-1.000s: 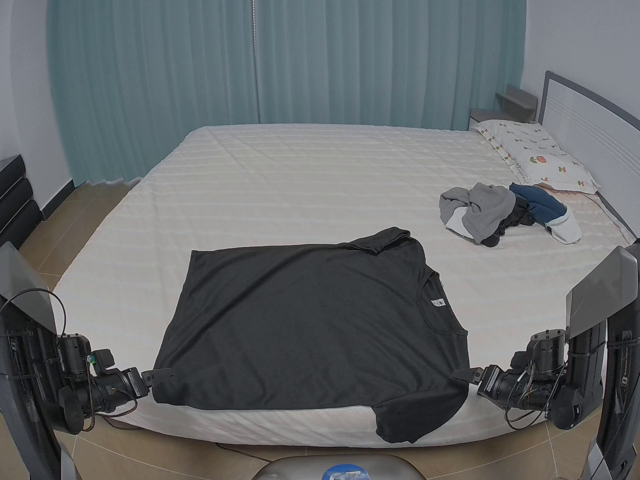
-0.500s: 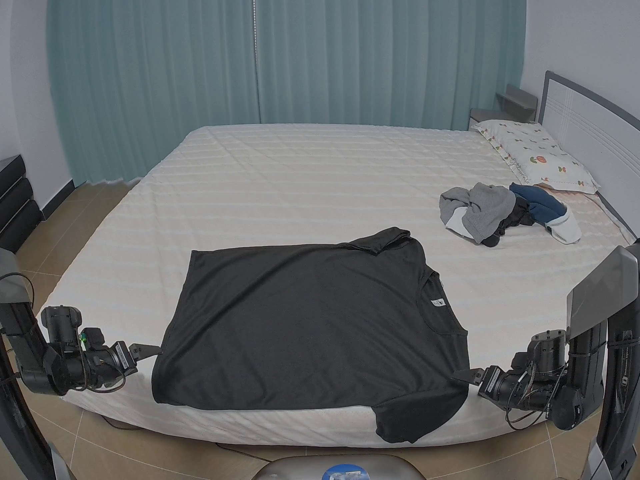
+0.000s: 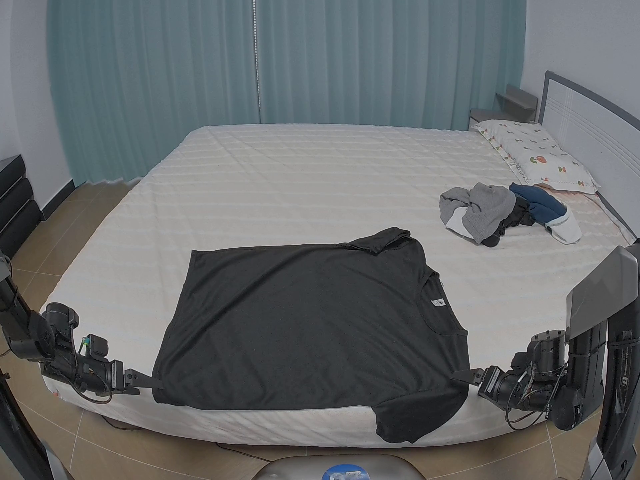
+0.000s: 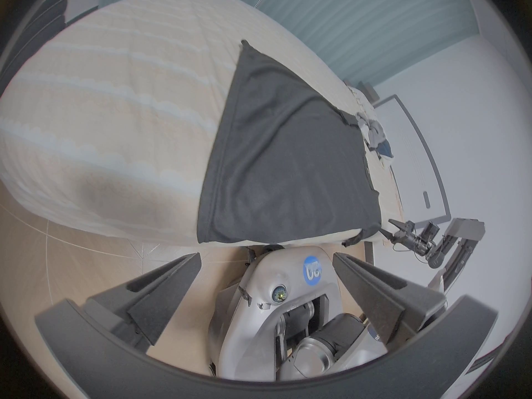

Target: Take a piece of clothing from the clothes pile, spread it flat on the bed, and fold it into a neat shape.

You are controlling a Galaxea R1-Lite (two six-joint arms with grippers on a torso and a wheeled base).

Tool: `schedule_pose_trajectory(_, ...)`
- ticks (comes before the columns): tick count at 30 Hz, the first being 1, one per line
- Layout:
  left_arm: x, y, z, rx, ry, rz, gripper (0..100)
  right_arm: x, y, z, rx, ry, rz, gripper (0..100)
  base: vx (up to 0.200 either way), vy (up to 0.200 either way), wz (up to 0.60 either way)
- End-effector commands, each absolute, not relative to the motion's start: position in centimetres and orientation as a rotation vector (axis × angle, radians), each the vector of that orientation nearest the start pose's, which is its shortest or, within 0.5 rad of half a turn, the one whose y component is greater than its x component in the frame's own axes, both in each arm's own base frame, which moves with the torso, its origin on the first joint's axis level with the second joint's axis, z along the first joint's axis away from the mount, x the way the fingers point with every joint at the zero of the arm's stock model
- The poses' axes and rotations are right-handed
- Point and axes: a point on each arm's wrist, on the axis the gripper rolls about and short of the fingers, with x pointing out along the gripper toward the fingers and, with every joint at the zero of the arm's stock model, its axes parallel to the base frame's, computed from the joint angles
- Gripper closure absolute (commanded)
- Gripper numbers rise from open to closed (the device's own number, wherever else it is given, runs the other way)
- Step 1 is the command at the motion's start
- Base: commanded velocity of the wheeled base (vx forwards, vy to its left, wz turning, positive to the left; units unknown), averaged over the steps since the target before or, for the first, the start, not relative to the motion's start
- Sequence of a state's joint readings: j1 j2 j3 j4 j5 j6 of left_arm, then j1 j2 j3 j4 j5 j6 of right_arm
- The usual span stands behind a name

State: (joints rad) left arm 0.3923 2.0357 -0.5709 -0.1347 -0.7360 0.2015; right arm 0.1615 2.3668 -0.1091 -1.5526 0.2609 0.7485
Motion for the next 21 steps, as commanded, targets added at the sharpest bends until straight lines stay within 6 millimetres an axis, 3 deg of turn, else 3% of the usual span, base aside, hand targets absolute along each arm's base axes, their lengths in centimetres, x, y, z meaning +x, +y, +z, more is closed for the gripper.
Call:
schedule_pose_trajectory(1, 25.3, 8.6, -0.8, -0.486, 1.051, -0.455, 0, 23.5, 4.4, -3.9, 0.740, 0.823, 0.122, 0, 0.000, 0.000, 0.00)
schedule_pose_trajectory(3, 24.5, 8.2, -1.7, -0.465, 1.022, -0.446, 0, 23.4, 4.5, -3.9, 0.738, 0.828, 0.121, 0, 0.000, 0.000, 0.00)
schedule_pose_trajectory(8, 24.7, 8.0, -3.4, -0.397, 0.957, -0.393, 0, 23.2, 4.5, -3.8, 0.738, 0.828, 0.123, 0, 0.000, 0.000, 0.00)
schedule_pose_trajectory(14, 25.1, 6.7, -3.5, -0.399, 0.976, -0.288, 0, 23.4, 4.7, -3.8, 0.733, 0.827, 0.134, 0, 0.000, 0.000, 0.00)
schedule_pose_trajectory(21, 25.1, 6.0, -3.6, -0.383, 0.988, -0.303, 0, 23.4, 4.9, -3.8, 0.731, 0.827, 0.140, 0, 0.000, 0.000, 0.00)
